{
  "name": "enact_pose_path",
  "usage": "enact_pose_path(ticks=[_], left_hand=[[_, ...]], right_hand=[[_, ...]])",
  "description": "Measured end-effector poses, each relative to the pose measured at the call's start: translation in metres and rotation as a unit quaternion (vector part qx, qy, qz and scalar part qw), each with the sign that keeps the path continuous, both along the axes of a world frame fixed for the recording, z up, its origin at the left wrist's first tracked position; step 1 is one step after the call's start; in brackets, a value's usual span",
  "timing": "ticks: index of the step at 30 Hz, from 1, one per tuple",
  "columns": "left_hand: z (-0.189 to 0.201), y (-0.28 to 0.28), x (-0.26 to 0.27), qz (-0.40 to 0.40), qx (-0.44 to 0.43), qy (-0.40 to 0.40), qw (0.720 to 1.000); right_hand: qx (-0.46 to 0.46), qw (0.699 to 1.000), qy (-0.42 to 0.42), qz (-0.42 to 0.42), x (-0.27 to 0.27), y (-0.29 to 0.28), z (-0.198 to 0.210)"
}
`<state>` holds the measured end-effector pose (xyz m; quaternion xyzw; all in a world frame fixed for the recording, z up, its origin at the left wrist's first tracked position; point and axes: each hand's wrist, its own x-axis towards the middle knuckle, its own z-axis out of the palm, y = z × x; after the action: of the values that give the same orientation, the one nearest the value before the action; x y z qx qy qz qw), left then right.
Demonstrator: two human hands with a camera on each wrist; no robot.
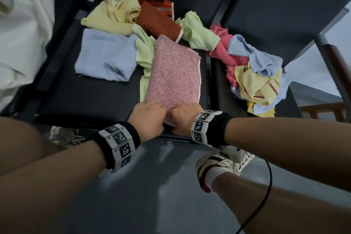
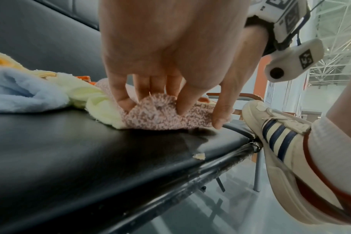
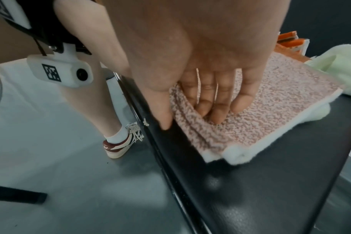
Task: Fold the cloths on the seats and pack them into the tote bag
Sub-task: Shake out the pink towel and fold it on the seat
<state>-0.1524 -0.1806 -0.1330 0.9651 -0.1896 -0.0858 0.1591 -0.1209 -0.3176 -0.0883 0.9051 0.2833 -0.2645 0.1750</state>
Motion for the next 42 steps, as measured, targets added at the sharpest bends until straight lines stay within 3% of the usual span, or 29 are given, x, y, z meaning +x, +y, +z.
enact_pose_path(ticks=[8,13,17,21,24,28,35,38,42], left_hand=[[0.005,0.002,0.003,0.001,-0.003,0.028,1.000],[0.005,0.007,0.008,0.003,-0.004,0.120,0.993],[0.002,0.009,0.013,0.006,-0.030,0.163,0.986],[-0.003,0.005,0.009,0.018,-0.065,0.110,0.992],[-0.004,0.004,0.008,0.033,-0.084,0.060,0.994],[-0.003,0.003,0.008,0.029,-0.031,-0.025,0.999],[-0.005,0.002,0.011,0.025,0.034,-0.032,0.999],[-0.001,0.002,0.011,0.022,0.005,-0.063,0.998],[0.003,0.002,0.006,-0.055,-0.057,-0.132,0.988]], right_hand=[[0.093,0.992,0.033,-0.082,0.001,-0.015,0.001],[0.157,0.976,0.097,-0.115,0.001,-0.027,-0.012],[0.197,0.967,0.085,-0.140,-0.003,-0.032,-0.016],[0.235,0.955,0.029,-0.177,-0.002,-0.035,-0.015],[0.199,0.972,-0.009,-0.127,-0.001,-0.033,-0.012],[0.148,0.988,-0.039,-0.035,-0.004,-0.028,-0.009],[0.105,0.994,-0.023,-0.029,-0.005,-0.023,-0.003],[0.091,0.995,-0.025,-0.032,-0.007,-0.020,-0.005],[0.089,0.994,-0.016,-0.057,-0.004,-0.017,-0.010]])
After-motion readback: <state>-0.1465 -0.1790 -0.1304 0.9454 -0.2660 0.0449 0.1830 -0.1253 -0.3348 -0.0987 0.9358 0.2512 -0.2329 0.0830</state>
